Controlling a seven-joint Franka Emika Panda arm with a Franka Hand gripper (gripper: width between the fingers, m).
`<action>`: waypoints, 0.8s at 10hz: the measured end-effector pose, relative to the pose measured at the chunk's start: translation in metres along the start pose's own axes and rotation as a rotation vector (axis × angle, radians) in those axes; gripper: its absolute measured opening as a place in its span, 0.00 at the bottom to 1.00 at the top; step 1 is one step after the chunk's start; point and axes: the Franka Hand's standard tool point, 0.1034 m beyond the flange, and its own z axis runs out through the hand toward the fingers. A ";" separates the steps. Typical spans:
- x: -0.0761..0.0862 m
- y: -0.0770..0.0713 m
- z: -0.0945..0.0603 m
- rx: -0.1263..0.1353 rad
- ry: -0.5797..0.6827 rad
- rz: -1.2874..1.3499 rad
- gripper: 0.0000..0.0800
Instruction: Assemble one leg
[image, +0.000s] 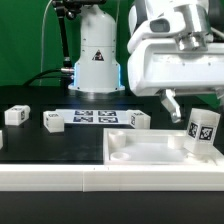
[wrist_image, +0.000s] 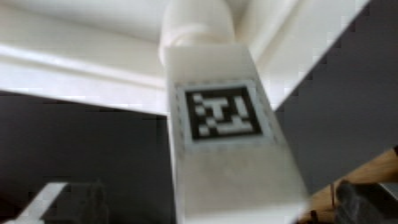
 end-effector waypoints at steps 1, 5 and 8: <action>-0.001 -0.001 0.001 0.003 -0.012 0.000 0.81; -0.004 -0.001 0.010 0.033 -0.169 0.005 0.81; 0.004 -0.003 0.009 0.065 -0.333 0.033 0.81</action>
Offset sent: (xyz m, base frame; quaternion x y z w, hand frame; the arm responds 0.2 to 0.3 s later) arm 0.0061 -0.0090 -0.0108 -0.0094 -0.1160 -0.0069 0.9932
